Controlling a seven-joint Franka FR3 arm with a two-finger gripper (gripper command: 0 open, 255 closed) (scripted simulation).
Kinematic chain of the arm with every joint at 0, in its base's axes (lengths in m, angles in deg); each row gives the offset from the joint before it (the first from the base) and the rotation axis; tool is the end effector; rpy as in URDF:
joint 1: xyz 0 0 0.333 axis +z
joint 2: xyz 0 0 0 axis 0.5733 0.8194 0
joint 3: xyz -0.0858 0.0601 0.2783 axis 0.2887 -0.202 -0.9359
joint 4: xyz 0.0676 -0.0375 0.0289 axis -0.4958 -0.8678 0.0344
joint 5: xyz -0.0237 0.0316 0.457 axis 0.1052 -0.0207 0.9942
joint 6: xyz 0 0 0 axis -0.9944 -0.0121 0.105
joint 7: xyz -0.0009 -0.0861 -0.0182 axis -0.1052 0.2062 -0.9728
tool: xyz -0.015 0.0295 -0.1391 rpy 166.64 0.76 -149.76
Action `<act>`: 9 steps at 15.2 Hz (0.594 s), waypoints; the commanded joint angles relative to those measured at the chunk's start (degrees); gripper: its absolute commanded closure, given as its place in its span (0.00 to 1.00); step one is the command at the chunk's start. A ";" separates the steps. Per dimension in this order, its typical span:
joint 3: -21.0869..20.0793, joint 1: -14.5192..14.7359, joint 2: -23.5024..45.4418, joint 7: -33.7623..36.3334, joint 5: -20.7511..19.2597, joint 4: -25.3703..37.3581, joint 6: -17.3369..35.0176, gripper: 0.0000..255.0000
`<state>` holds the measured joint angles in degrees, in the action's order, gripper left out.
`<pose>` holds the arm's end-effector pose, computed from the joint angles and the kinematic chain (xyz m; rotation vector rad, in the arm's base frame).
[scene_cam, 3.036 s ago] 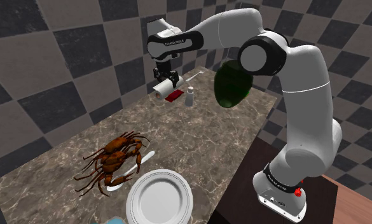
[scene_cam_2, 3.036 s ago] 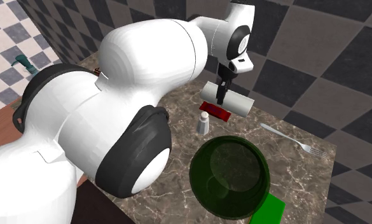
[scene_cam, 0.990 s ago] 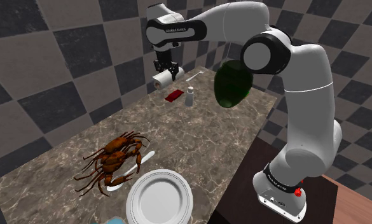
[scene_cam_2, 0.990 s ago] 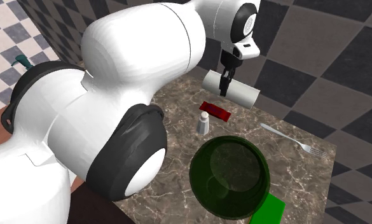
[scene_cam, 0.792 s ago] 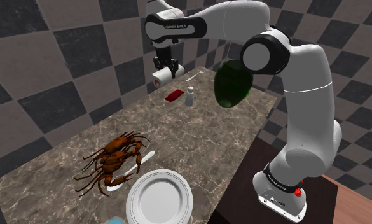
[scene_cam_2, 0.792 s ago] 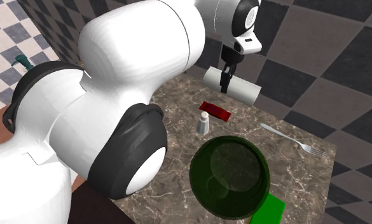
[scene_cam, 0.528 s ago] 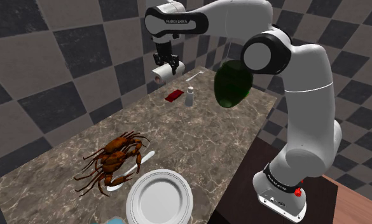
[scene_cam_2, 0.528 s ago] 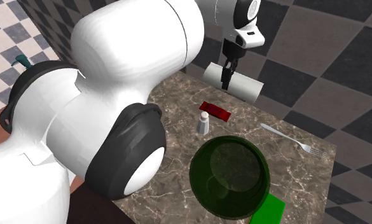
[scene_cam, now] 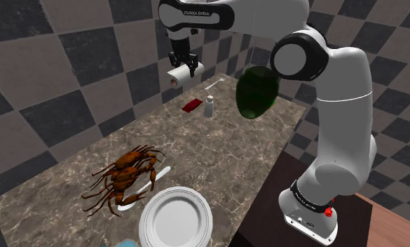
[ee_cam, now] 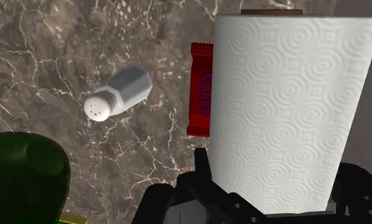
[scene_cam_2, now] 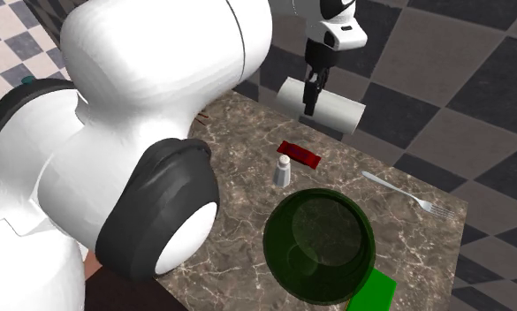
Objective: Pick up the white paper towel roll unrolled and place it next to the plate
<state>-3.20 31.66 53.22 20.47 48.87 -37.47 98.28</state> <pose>0.7526 0.0196 0.4196 2.3456 -1.8128 -0.0599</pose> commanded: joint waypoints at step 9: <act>-3.12 1.60 -22.16 6.93 3.39 -32.83 10.14 1.00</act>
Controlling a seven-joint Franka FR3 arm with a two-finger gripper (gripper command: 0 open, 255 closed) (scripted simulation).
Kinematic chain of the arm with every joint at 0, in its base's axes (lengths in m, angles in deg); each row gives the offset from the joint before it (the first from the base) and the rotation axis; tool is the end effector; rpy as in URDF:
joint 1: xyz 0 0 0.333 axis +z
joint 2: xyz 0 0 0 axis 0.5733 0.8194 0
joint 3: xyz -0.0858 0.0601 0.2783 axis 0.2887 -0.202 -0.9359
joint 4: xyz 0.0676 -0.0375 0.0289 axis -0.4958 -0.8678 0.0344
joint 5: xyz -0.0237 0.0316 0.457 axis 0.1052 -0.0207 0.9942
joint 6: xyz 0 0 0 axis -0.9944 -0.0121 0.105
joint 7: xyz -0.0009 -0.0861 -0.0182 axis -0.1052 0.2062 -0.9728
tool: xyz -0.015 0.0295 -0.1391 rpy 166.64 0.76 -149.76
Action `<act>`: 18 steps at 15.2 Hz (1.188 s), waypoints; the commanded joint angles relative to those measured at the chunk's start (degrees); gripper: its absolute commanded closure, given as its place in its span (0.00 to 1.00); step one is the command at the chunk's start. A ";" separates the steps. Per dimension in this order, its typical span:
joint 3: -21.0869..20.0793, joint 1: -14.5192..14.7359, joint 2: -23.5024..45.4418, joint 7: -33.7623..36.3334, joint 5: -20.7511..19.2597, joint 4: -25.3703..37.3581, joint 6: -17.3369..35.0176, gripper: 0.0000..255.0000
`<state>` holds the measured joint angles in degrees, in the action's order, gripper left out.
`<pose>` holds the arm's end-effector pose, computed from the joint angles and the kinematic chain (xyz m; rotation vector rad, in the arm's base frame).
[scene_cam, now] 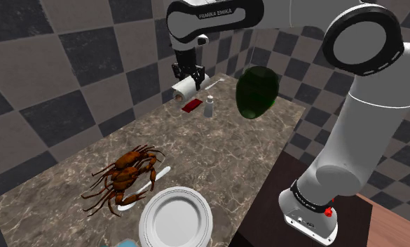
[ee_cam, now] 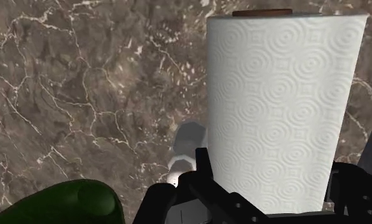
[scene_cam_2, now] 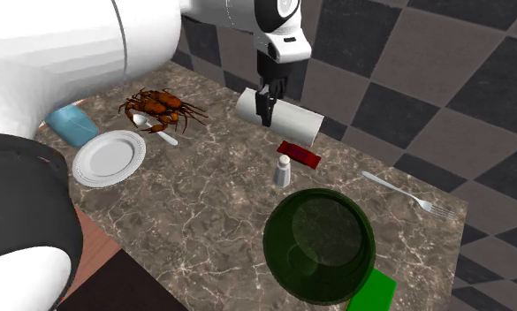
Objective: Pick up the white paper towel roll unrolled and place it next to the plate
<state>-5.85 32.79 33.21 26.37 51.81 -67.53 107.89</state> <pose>0.6602 0.0835 0.4041 2.3468 -1.8121 -0.0602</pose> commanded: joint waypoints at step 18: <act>-8.83 9.01 -29.47 14.16 11.11 -32.76 3.44 1.00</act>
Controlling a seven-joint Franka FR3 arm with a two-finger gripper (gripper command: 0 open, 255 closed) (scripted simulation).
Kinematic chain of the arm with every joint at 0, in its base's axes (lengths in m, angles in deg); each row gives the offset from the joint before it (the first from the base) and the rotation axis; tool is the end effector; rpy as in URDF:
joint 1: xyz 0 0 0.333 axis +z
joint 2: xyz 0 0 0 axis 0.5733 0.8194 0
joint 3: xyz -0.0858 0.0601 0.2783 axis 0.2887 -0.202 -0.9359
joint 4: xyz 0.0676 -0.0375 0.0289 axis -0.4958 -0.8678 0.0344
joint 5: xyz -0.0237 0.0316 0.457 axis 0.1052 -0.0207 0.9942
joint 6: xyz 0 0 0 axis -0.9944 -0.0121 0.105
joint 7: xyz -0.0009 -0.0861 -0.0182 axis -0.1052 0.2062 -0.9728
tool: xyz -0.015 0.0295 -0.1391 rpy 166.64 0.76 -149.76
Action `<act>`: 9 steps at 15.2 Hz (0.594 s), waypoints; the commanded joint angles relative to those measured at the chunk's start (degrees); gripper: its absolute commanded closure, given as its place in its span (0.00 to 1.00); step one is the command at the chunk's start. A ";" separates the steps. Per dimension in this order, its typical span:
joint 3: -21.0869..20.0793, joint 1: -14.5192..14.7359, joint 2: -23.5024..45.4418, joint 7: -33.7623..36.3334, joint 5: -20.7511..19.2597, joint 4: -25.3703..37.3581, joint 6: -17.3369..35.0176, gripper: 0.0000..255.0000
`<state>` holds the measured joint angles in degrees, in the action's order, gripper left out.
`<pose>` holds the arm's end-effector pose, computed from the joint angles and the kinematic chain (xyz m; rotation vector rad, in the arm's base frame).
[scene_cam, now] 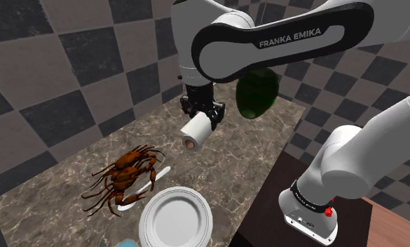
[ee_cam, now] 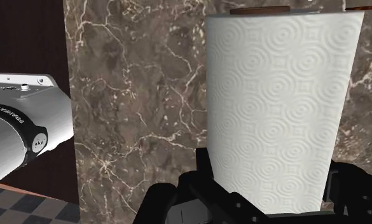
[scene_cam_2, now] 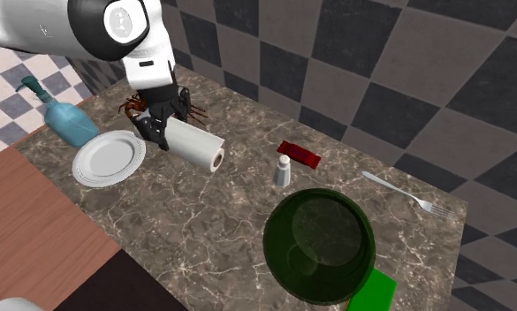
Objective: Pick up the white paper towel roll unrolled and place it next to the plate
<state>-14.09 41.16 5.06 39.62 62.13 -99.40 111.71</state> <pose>0.4627 0.2306 0.3994 2.3465 -1.8115 -0.0596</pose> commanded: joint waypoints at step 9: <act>-2.15 1.80 -1.86 2.73 1.97 -6.70 4.93 1.00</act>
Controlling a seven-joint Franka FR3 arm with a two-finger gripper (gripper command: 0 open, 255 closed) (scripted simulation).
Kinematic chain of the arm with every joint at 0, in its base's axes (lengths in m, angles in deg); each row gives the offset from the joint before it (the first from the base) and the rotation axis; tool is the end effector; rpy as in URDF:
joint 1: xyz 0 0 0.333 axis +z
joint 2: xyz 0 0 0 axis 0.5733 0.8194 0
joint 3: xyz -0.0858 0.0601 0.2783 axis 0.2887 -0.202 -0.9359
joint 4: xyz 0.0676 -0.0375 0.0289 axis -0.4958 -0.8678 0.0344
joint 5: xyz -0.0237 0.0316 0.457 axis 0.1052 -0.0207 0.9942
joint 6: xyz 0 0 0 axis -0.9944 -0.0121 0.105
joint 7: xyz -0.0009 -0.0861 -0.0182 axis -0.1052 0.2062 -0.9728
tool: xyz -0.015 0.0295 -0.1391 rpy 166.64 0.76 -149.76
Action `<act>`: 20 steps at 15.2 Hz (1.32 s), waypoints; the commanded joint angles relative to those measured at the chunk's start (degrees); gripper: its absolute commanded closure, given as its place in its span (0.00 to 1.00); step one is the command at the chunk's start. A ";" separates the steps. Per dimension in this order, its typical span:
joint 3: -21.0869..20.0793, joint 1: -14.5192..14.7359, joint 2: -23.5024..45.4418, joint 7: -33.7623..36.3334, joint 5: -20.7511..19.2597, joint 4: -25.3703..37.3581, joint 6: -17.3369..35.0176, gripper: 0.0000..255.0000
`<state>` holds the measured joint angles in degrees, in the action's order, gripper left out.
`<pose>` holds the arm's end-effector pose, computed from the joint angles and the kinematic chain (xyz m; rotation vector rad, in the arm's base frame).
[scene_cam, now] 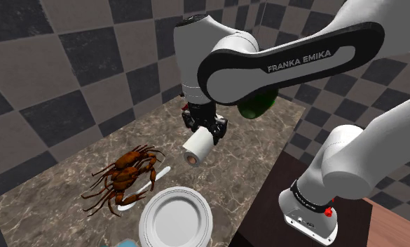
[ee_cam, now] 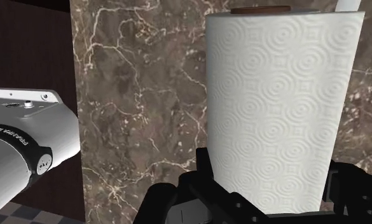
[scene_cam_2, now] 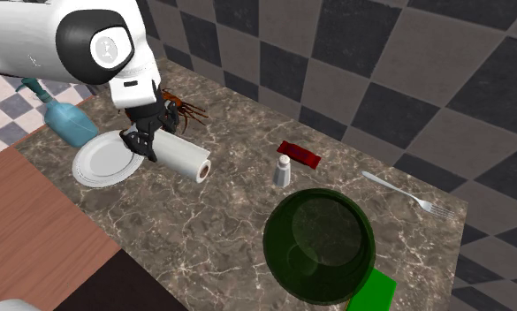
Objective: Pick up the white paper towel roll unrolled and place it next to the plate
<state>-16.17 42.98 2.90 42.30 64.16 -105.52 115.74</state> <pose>0.4307 0.2519 0.3655 2.3448 -1.8123 -0.0602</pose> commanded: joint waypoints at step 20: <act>-1.64 -0.26 6.60 1.90 -1.46 -8.36 14.66 1.00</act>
<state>-17.81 42.74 9.45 44.21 62.73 -113.82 130.29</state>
